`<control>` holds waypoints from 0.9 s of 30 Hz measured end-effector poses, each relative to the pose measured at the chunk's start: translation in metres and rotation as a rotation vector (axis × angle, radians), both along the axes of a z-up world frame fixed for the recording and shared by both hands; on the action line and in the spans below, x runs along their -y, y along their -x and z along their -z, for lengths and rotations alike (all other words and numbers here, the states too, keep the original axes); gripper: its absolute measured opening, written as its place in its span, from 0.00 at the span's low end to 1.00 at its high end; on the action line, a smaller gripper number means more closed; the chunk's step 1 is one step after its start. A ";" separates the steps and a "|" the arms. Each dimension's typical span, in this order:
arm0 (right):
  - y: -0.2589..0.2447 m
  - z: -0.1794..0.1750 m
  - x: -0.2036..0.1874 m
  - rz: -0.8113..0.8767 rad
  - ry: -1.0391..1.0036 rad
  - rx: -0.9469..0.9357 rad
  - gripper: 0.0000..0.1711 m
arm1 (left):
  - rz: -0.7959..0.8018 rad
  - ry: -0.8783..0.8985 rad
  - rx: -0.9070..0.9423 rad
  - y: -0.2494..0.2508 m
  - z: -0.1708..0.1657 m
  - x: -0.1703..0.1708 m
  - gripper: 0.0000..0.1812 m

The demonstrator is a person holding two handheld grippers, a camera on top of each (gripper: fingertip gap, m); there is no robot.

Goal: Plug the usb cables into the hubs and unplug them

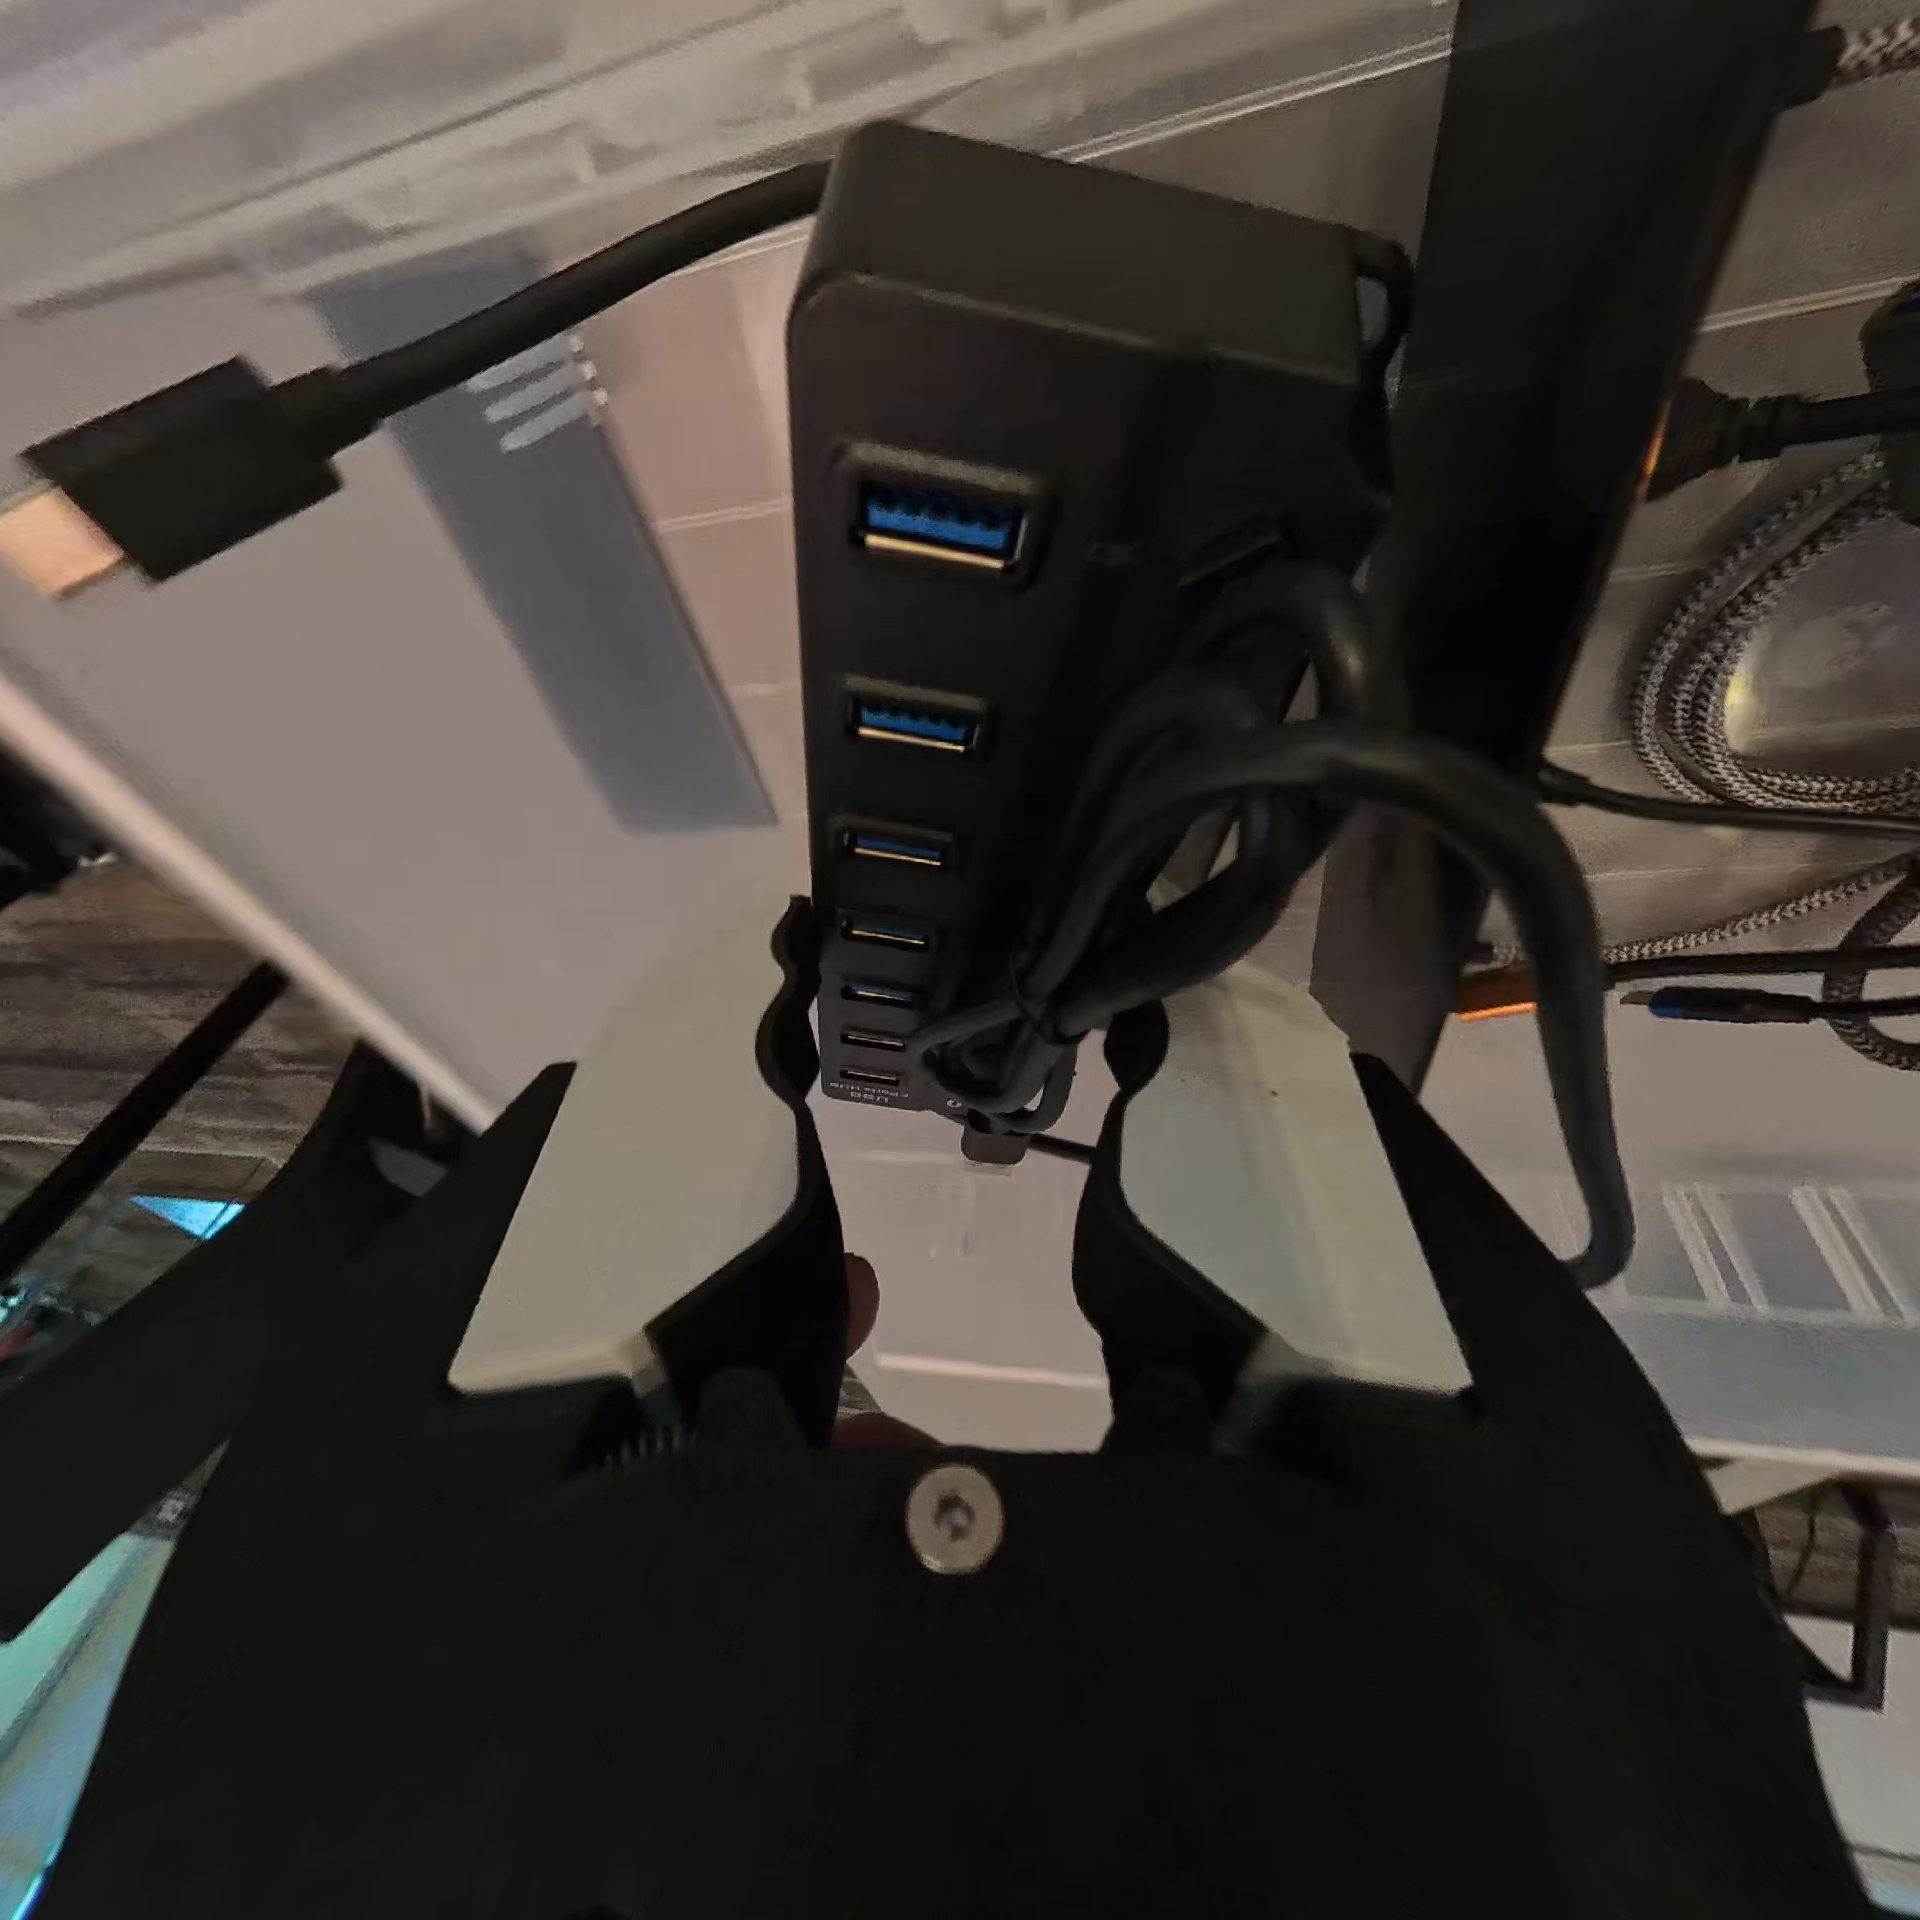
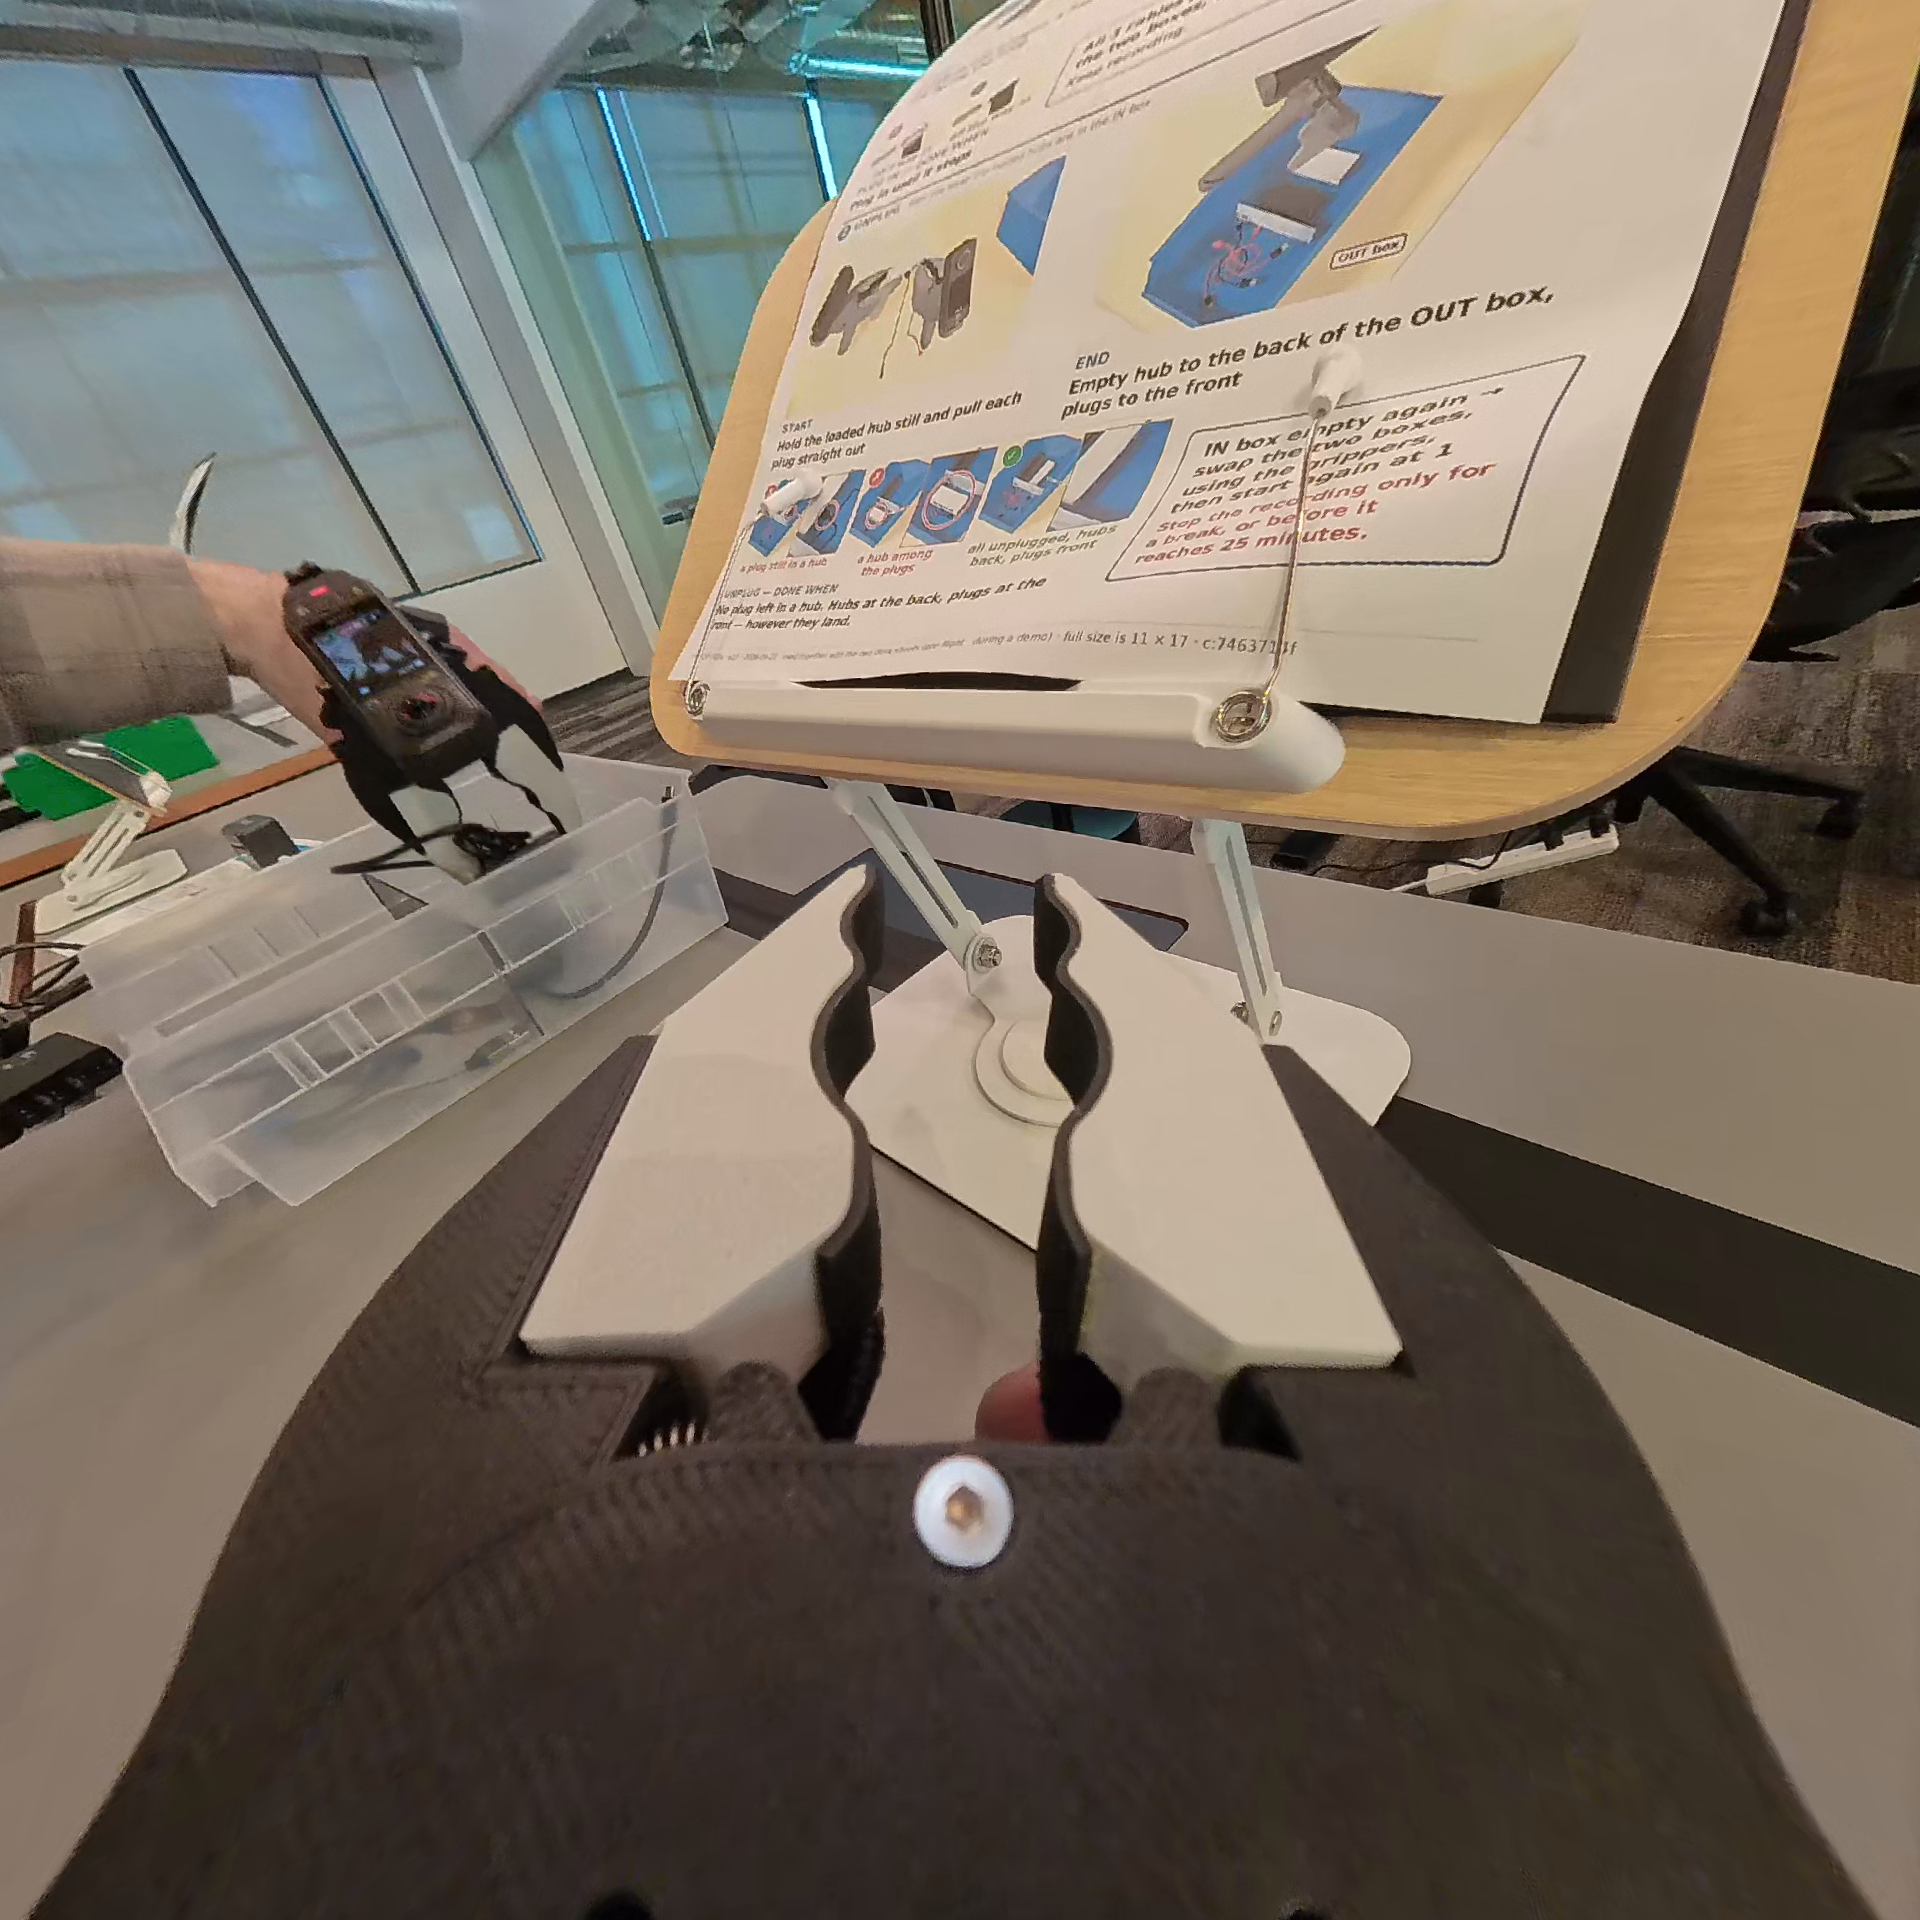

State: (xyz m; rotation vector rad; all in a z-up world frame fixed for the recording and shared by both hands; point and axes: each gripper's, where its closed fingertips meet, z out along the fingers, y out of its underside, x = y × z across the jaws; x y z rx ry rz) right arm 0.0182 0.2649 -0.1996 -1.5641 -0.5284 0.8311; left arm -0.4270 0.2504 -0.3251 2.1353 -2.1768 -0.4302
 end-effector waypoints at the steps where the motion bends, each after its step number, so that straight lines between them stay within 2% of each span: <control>1: 0.000 0.000 0.000 0.000 0.000 0.000 0.16 | -0.007 -0.015 0.006 0.001 -0.007 0.000 0.30; 11: -0.004 -0.006 0.000 0.000 0.000 -0.028 0.16 | -0.141 -0.246 0.176 0.008 -0.070 0.002 0.30; 18: -0.005 -0.010 0.001 -0.007 -0.003 -0.046 0.16 | -0.239 -0.391 0.394 -0.011 -0.119 0.026 0.30; 24: -0.005 -0.018 0.004 -0.020 -0.024 -0.040 0.16 | -0.174 -0.325 0.521 -0.080 -0.143 0.070 0.30; 27: -0.011 -0.025 0.004 -0.013 -0.033 -0.058 0.16 | -0.082 -0.234 0.498 -0.127 -0.147 0.093 0.29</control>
